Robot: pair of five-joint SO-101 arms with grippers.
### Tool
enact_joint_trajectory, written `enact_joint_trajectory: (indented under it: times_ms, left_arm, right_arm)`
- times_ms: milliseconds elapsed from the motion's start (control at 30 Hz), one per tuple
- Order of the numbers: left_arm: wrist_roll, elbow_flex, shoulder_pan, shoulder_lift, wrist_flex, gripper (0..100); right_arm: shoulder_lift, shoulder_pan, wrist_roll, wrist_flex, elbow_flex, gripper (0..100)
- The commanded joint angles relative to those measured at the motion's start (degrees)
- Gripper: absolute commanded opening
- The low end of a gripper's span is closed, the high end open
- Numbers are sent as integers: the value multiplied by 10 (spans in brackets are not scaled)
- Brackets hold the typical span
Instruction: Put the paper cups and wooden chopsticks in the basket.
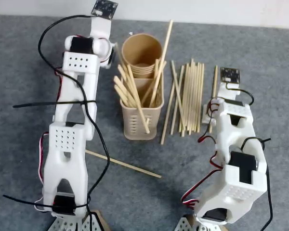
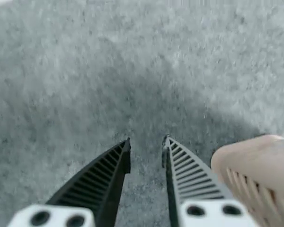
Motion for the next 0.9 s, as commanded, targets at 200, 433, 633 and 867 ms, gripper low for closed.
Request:
enact_joint_trajectory:
  times_ms: [200,433,633,867]
  left_arm:
    - [7,-226,62,-62,-16,147]
    - [9,-257,58,-90,-11,146]
    - [9,-256,44,-85,55,145]
    - [5,-259,32,78,135,147]
  right_arm:
    - [4,-22,-4,6,-1,5]
    - [4,-21,-4,6,0,5]
    - [4,-21,-4,6,0,5]
    - [4,-21,-4,6,1,5]
